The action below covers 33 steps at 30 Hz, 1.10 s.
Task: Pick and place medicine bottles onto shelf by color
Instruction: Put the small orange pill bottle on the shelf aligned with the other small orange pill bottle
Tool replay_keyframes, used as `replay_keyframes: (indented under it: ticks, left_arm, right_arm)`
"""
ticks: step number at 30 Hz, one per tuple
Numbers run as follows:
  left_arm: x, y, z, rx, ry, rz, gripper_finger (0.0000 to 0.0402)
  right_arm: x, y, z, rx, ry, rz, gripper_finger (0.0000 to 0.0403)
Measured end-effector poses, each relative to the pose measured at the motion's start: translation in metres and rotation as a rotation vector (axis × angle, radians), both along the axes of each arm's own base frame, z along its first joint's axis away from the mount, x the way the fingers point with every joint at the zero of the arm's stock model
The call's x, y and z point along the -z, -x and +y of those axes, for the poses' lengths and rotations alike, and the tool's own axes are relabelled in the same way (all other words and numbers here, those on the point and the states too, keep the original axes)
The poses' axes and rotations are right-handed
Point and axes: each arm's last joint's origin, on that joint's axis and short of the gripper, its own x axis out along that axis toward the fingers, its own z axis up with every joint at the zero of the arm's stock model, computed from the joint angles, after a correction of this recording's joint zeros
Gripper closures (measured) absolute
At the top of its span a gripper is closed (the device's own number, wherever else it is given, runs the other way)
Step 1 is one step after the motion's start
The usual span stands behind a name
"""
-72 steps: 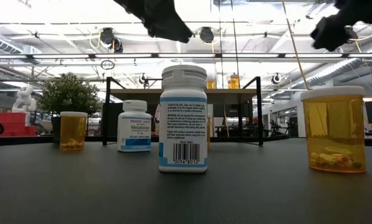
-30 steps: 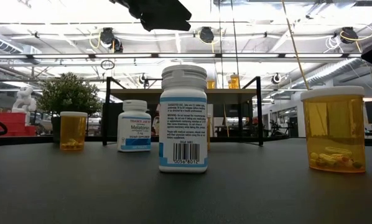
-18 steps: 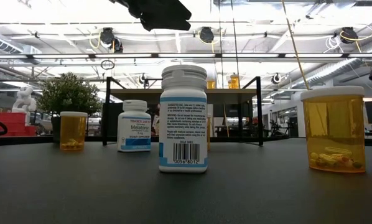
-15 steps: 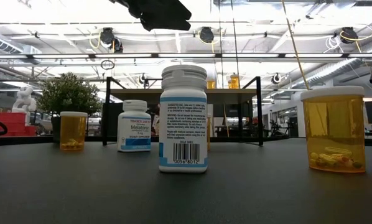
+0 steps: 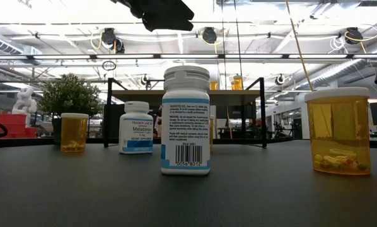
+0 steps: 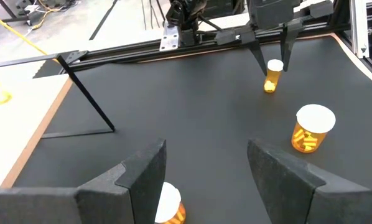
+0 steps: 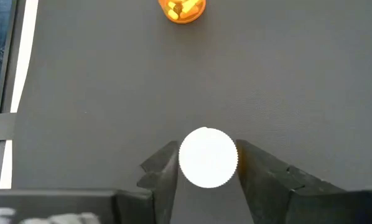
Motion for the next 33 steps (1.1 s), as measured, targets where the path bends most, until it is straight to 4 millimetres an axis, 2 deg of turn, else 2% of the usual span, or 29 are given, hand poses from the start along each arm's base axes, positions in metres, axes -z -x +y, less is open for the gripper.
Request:
replay_keyframes:
  ticks: [7,17,26,33]
  left_arm:
    - [0.000,0.000,0.000,0.000,0.000,0.000,0.0174]
    - [0.003,0.002,0.000,0.002,-0.012,0.039,0.0174]
    - [0.010,0.005,0.001,0.001,-0.026,0.117,0.0174]
    - [0.016,0.009,0.002,-0.008,-0.024,0.185,0.0174]
  right_arm:
    - [-0.001,-0.002,0.000,0.004,-0.012,-0.016,0.0290]
    - [-0.015,-0.020,-0.013,0.038,-0.037,-0.146,0.0280]
    - [-0.043,-0.050,-0.053,0.093,0.012,-0.376,0.0286]
    - [-0.085,-0.070,-0.092,0.172,0.135,-0.520,0.0285]
